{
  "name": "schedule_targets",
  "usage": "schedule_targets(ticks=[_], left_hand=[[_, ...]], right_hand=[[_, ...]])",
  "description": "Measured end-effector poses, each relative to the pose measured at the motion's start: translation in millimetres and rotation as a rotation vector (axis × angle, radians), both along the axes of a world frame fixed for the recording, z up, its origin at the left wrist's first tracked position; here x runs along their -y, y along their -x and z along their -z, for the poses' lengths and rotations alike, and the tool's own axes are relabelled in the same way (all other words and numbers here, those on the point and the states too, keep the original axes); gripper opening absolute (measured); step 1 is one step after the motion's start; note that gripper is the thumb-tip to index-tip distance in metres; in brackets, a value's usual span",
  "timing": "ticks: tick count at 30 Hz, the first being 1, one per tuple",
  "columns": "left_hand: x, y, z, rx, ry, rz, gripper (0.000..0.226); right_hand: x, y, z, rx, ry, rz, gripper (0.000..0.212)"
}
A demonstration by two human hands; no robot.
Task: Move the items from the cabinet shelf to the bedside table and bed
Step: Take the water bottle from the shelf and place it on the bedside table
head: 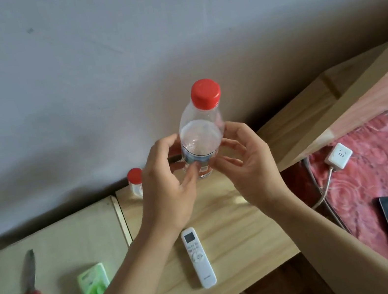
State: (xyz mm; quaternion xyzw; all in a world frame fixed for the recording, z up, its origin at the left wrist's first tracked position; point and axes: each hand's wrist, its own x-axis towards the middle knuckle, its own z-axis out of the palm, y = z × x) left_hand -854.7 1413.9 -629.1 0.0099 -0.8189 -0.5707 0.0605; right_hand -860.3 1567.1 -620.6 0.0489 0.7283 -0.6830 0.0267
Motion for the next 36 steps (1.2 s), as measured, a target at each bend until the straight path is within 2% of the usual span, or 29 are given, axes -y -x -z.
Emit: schedule_targets(ticks=[14, 30, 36], left_hand=[[-5, 7, 137, 0.045, -0.022, -0.064, 0.04], [-5, 17, 184, 0.083, -0.064, -0.104, 0.038], [-5, 18, 186, 0.093, 0.004, -0.123, 0.038]], right_hand=[[13, 11, 129, 0.089, -0.076, 0.056, 0.043], [21, 27, 180, 0.124, -0.077, 0.086, 0.043], [22, 29, 187, 0.135, -0.085, 0.087, 0.043]])
